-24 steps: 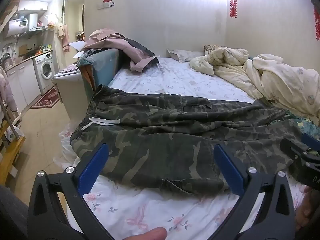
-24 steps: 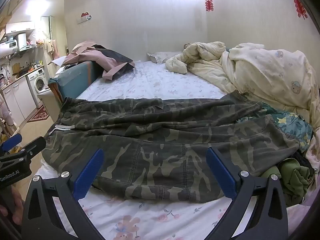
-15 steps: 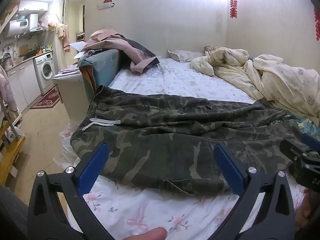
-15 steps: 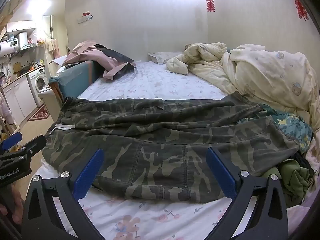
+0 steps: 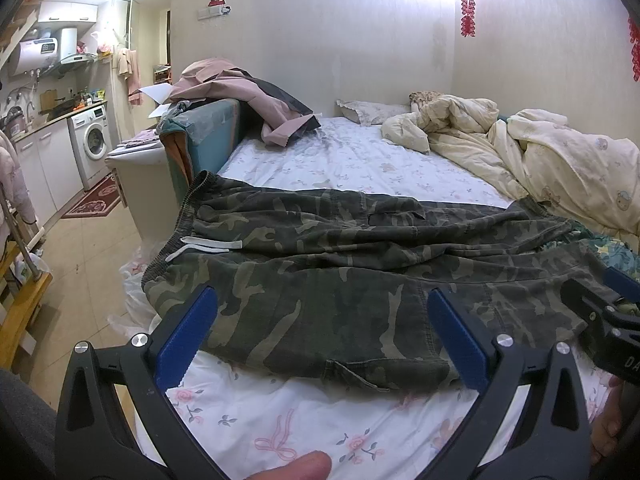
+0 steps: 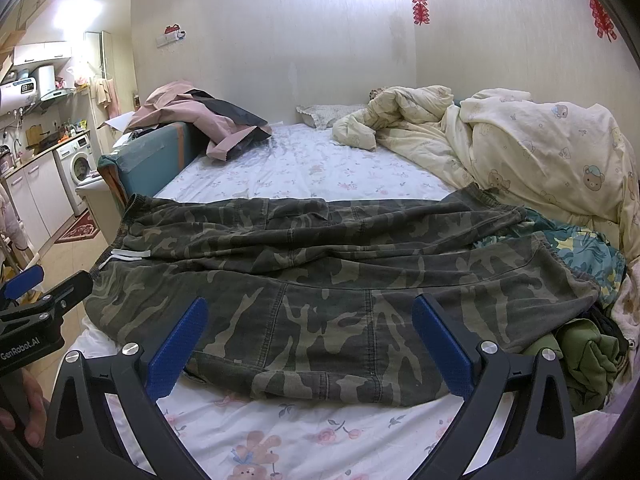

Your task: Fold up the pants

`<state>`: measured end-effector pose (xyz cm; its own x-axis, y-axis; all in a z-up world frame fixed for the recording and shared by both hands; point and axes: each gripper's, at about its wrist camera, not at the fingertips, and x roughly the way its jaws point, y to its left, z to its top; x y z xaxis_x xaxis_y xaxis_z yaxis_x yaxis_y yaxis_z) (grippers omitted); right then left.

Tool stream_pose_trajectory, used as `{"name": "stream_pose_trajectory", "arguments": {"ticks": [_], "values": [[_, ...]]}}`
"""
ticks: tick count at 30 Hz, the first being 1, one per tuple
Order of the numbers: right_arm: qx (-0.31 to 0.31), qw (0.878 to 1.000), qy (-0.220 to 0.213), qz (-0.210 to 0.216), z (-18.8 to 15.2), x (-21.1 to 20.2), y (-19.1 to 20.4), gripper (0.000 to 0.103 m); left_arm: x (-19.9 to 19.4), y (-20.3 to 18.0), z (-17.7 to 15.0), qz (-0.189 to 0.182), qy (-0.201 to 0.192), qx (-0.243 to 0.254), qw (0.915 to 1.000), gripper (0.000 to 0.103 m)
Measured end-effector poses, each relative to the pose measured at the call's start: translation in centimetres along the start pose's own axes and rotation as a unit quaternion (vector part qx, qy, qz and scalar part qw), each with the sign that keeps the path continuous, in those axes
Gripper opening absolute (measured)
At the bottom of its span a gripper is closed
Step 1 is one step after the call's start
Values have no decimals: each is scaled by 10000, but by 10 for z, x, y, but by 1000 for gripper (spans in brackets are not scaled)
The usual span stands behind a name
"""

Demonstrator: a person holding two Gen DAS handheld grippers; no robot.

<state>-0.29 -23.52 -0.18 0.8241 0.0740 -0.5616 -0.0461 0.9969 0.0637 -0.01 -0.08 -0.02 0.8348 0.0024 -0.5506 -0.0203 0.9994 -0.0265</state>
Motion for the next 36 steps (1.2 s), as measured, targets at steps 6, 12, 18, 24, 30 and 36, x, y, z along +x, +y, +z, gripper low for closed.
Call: {"name": "stream_pose_trajectory", "arguments": {"ticks": [6,12,18,24,30,36], "values": [[-3,10000,-7,1,0,0,0,103,-1,7,6,34,-3,3,10000,103],[-1,10000,-11,4,0,0,0,103,-2,8,6,81,-25,-49,10000,103],[2,10000,-13,7,0,-1,0,103,-2,6,5,82,-51,-6,10000,103],[2,10000,-20,4,0,-1,0,103,-2,5,5,98,-50,-2,9999,103],[-2,10000,-18,7,0,0,0,103,-2,5,5,96,-48,-3,9999,103],[-3,10000,-21,1,0,0,0,103,-2,5,5,96,-47,-8,9999,103]]}}
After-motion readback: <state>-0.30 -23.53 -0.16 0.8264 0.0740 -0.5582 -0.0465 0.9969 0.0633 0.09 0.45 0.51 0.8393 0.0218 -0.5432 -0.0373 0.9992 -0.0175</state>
